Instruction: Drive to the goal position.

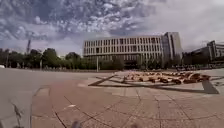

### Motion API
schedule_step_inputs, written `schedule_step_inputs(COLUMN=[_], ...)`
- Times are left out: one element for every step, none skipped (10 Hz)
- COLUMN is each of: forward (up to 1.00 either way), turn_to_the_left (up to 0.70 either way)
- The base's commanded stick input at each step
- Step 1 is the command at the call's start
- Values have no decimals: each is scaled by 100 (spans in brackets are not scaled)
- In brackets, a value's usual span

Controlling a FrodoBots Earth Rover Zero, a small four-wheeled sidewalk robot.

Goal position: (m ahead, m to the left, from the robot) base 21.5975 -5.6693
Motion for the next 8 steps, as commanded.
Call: schedule_step_inputs(forward=[70,70,70,70,70,70,70,70], turn_to_the_left=[0,0,0,0,0,0,0,0])
